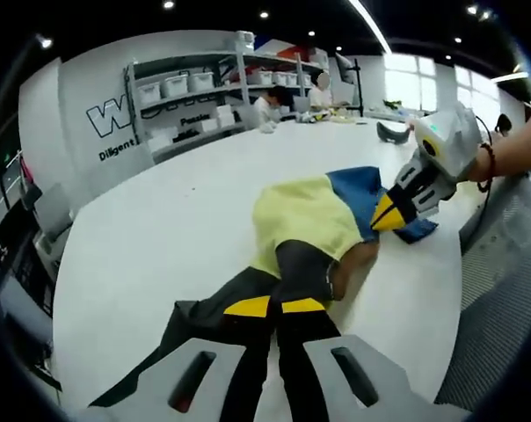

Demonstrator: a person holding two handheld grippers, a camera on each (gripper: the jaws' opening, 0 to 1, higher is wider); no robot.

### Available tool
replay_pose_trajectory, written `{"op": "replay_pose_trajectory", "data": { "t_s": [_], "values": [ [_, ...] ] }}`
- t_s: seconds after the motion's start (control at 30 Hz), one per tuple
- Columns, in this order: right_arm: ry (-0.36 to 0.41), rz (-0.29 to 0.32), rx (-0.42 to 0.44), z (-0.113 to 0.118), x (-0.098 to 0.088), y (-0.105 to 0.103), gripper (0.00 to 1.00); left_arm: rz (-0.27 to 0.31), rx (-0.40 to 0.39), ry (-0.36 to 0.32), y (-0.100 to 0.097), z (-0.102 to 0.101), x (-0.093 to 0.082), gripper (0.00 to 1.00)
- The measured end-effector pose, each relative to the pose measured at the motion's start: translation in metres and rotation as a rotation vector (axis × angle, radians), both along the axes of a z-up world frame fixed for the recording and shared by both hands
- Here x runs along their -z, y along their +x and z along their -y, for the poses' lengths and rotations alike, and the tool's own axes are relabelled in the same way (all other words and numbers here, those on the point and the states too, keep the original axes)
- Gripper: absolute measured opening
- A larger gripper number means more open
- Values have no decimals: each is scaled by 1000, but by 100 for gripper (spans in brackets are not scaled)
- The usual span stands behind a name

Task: Fold the garment on the visible template until the final outline fits inside the template.

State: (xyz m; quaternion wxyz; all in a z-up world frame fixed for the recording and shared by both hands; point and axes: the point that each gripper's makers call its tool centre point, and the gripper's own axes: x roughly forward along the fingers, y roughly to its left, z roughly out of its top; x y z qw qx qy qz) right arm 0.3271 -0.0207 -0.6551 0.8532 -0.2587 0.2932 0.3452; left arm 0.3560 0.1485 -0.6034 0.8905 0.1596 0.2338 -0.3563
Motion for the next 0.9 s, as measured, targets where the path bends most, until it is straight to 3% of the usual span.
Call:
{"op": "replay_pose_trajectory", "data": {
  "t_s": [0.13, 0.27, 0.4, 0.7, 0.9],
  "values": [
    [-7, -2, -2, 0, 2, -2, 3, 1, 4, 5, 1, 0, -1, 5],
    [26, -12, 3, -5, 2, -3, 24, -1, 2, 4, 1, 0, -1, 5],
    [32, -34, -2, -12, 7, -3, 37, -7, 1, 5, 1, 0, 0, 5],
    [38, -53, 46, -11, 14, 9, 29, -15, -2, 2, 1, 0, 1, 5],
    [32, -45, 30, -11, 12, 7, 14, -20, -1, 0, 1, -1, 1, 5]
  ]
}}
